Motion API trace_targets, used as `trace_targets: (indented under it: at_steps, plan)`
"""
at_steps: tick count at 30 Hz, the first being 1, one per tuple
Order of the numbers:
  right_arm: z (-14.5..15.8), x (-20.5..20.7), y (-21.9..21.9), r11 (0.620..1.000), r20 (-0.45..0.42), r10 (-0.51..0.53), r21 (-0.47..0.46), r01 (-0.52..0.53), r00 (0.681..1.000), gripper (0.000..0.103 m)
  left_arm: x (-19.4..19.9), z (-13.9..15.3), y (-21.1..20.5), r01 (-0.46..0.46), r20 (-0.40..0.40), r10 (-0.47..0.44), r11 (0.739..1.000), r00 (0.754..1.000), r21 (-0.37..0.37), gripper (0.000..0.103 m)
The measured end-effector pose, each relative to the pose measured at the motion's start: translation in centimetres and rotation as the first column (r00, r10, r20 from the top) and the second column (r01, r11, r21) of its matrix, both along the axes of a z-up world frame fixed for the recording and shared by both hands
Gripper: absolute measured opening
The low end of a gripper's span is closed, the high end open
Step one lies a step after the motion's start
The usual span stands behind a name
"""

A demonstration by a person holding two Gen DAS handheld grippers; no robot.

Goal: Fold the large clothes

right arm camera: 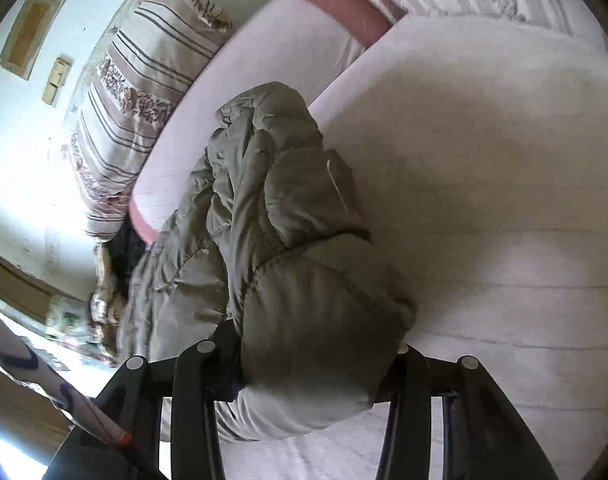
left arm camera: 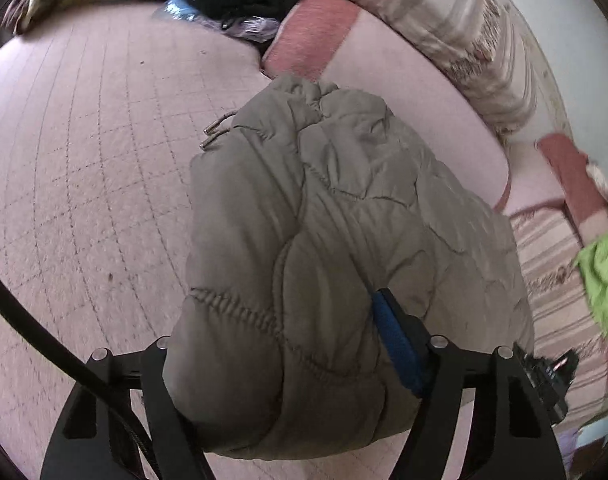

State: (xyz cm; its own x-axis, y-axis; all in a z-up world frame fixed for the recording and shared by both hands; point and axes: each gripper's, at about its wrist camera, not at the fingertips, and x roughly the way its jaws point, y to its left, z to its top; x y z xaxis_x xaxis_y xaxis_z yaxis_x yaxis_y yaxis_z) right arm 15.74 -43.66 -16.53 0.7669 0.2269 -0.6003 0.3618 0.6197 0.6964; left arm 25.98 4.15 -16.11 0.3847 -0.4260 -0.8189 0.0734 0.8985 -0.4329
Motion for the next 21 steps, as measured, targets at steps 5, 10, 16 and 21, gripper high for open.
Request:
trace_targets:
  at_steps: [5, 10, 16, 21]
  plan:
    - [-0.2, -0.1, 0.4, 0.998, -0.042, -0.001, -0.064, -0.002, 0.999, 0.052, -0.7, -0.5, -1.0, -0.020, 0.010, 0.019, 0.992, 1.000, 0.127, 0.075]
    - [0.4, -0.1, 0.9, 0.988, -0.054, 0.009, -0.154, -0.017, 0.999, 0.056, -1.7, 0.0, -0.5, -0.007, 0.023, 0.004, 0.989, 1.000, 0.149, 0.074]
    - [1.2, -1.9, -0.4, 0.985, -0.046, -0.074, -0.157, 0.066, 0.996, 0.077, -2.3, 3.5, 3.6, -0.098, 0.064, 0.094, 0.994, 0.994, 0.056, 0.074]
    - [4.1, -5.4, -0.8, 0.921, 0.014, -0.245, -0.309, 0.238, 0.969, 0.083, -3.3, 7.2, 6.8, -0.224, 0.180, 0.203, 0.969, 0.963, 0.104, 0.074]
